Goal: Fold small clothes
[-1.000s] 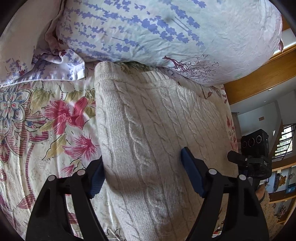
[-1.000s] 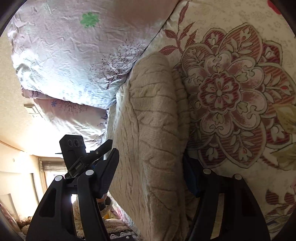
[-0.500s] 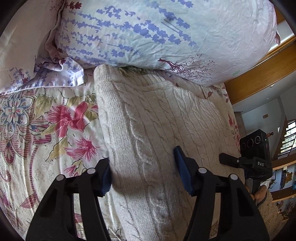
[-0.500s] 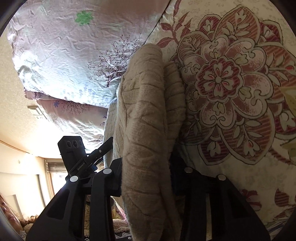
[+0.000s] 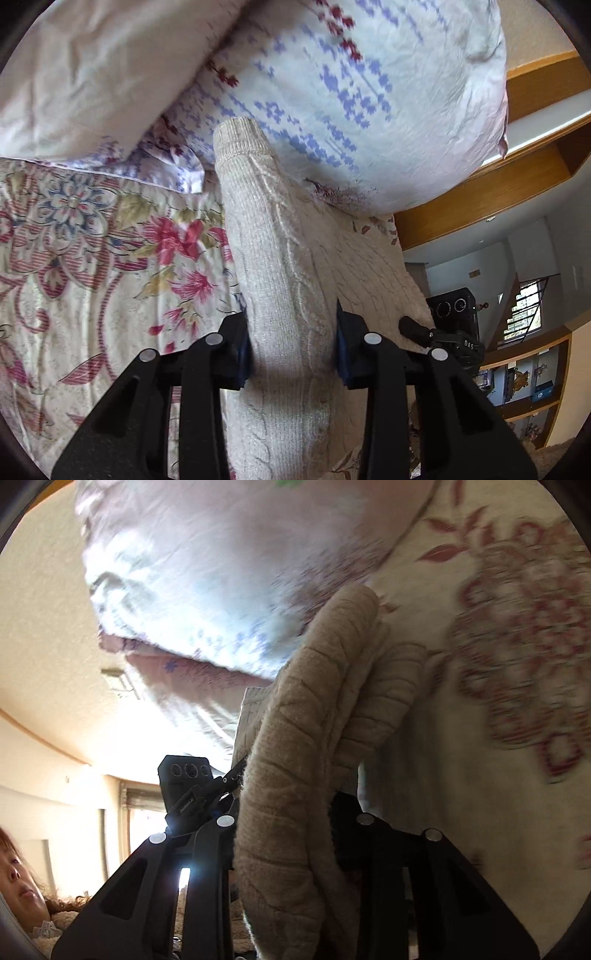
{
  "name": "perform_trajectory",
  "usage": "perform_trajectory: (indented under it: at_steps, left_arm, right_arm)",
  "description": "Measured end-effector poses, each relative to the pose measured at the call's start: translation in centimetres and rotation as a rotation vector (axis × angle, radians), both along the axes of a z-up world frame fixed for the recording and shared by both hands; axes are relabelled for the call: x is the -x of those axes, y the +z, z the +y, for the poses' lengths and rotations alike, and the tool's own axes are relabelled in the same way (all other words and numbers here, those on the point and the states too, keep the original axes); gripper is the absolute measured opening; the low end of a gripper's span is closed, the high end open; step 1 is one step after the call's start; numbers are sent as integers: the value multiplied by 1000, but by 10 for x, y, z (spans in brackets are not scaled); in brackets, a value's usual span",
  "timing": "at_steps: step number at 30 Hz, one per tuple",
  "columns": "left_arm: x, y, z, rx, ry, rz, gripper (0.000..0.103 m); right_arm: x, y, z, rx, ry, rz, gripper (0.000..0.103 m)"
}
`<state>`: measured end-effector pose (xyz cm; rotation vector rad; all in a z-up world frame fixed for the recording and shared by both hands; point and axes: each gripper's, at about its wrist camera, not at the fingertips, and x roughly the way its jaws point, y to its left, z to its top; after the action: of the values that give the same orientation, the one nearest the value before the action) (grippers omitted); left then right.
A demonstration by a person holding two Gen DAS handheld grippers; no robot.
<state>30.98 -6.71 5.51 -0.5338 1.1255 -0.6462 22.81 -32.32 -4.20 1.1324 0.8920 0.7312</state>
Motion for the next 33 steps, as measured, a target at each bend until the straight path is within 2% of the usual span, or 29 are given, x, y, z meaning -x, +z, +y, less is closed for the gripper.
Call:
perform_trajectory:
  at_steps: [3, 6, 8, 11, 12, 13, 15, 18, 20, 21, 23, 25, 26, 27, 28, 29, 33]
  left_arm:
    - [13, 16, 46, 1, 47, -18, 34]
    - [20, 22, 85, -83, 72, -37, 35]
    - [16, 11, 105, -138, 89, -3, 36]
    - [4, -21, 119, -249, 121, 62, 39]
    - [3, -33, 124, -264, 131, 70, 41]
    - [4, -38, 127, -247, 142, 73, 43]
    - [6, -38, 130, -237, 160, 66, 46]
    - [19, -15, 138, -315, 177, -25, 48]
    - [31, 7, 144, -360, 183, -101, 54]
    - [38, 17, 143, -374, 182, -142, 60]
    - [49, 32, 138, -390, 153, -203, 67]
    - [60, 40, 118, -422, 101, -250, 71]
    - [65, 40, 107, -441, 78, -268, 75]
    - [68, 38, 96, -455, 54, -282, 77]
    - [71, 35, 86, -467, 34, -291, 79]
    - [73, 31, 79, -477, 21, -290, 79]
    - [69, 6, 66, -504, 10, -243, 79]
  right_arm:
    - [-14, 7, 44, -18, 66, -29, 28]
    - [-28, 7, 94, 42, 131, -38, 28]
    - [-36, -4, 122, 114, 156, -10, 28]
    - [-38, -29, 151, 275, 147, 59, 28]
    - [-36, -32, 153, 285, 124, 61, 29]
    - [-35, -33, 153, 280, 117, 68, 30]
    - [-33, -25, 152, 333, 117, 64, 35]
    - [-30, -2, 131, 379, 22, 14, 43]
    - [-30, 10, 110, 359, -74, -12, 45]
    - [-37, 10, 103, 339, -100, 2, 45]
    - [-55, 2, 102, 304, -94, 61, 45]
    - [-72, -5, 110, 298, -65, 75, 45]
    - [-81, -8, 114, 296, -43, 73, 44]
    - [-84, -10, 122, 318, -28, 81, 39]
    - [-89, -13, 127, 370, -27, 91, 8]
    - [-94, -15, 129, 415, -47, 105, 9]
    - [-102, -32, 120, 452, -131, 157, 8]
